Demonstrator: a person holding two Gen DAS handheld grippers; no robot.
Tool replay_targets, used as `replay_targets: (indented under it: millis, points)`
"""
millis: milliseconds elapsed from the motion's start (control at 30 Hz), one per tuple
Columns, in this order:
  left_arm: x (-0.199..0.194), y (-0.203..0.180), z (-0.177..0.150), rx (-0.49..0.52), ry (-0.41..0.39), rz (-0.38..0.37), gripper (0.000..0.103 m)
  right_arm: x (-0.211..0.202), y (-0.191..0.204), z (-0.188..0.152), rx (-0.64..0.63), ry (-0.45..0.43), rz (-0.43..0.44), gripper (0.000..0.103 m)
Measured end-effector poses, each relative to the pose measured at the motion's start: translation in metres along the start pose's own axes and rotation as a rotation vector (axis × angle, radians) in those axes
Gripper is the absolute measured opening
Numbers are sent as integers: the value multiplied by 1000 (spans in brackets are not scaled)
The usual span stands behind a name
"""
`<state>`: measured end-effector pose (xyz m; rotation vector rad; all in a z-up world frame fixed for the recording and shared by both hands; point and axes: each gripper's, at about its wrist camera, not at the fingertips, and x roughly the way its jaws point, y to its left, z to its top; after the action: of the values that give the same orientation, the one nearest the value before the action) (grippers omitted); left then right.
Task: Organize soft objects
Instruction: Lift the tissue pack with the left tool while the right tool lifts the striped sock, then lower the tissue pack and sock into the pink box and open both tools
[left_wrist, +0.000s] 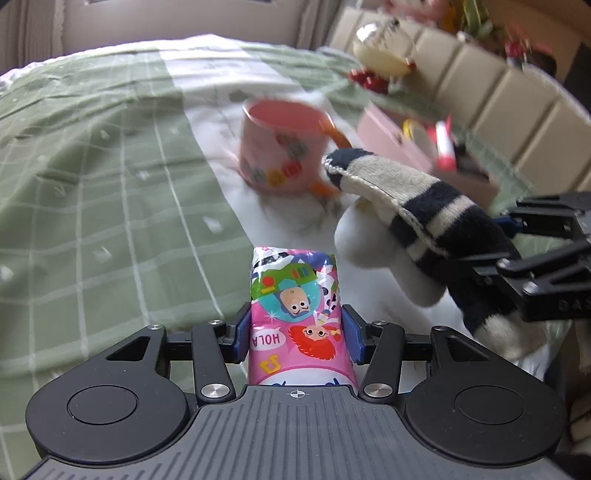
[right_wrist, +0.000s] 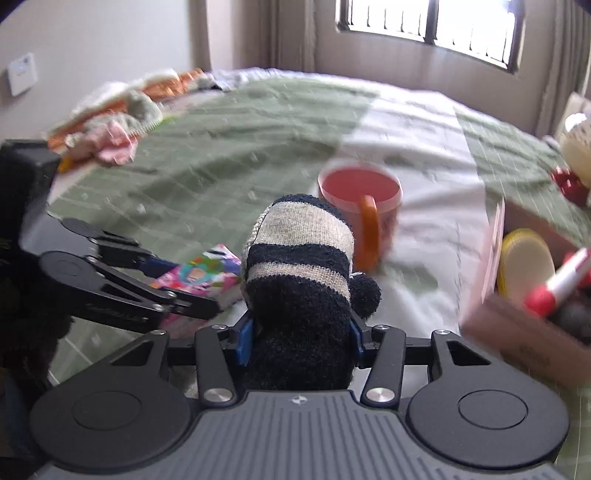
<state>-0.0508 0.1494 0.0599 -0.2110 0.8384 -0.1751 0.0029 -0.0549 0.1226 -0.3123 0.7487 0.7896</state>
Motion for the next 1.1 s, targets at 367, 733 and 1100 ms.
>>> replay_targets:
  millis: [367, 733, 1100]
  points:
    - [-16, 78, 109, -215, -259, 9, 54, 20, -30, 121, -12, -249, -172, 48]
    - [69, 71, 169, -229, -198, -15, 54, 14, -91, 108, 19, -242, -310, 48]
    - [94, -81, 177, -40, -135, -166, 54, -47, -176, 65, 135, -283, -448, 48]
